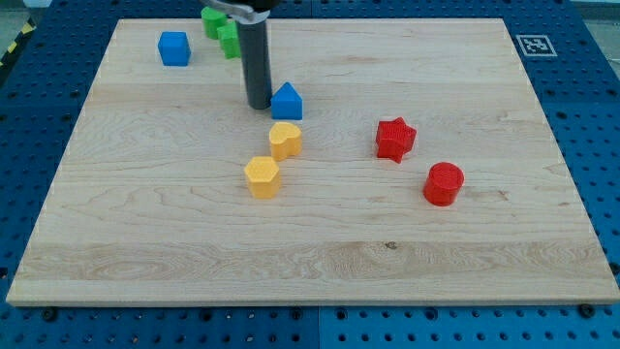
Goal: Move the triangle to the top right of the heart
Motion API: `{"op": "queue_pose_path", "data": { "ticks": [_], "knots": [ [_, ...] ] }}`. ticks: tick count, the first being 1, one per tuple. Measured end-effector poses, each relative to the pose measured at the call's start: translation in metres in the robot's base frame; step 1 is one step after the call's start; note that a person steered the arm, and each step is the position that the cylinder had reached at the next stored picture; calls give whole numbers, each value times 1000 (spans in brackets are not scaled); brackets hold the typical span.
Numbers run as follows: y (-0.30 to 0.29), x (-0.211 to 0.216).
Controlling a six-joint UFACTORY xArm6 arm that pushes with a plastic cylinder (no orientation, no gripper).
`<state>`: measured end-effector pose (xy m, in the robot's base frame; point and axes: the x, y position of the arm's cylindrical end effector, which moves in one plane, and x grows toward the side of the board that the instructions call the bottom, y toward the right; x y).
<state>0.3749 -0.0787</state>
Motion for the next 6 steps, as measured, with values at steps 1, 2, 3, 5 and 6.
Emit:
{"op": "queue_pose_path", "data": {
  "ticks": [1, 2, 3, 5, 6],
  "knots": [
    [-6, 14],
    [4, 14],
    [30, 14],
    [46, 14],
    [8, 14]
  ]
}}
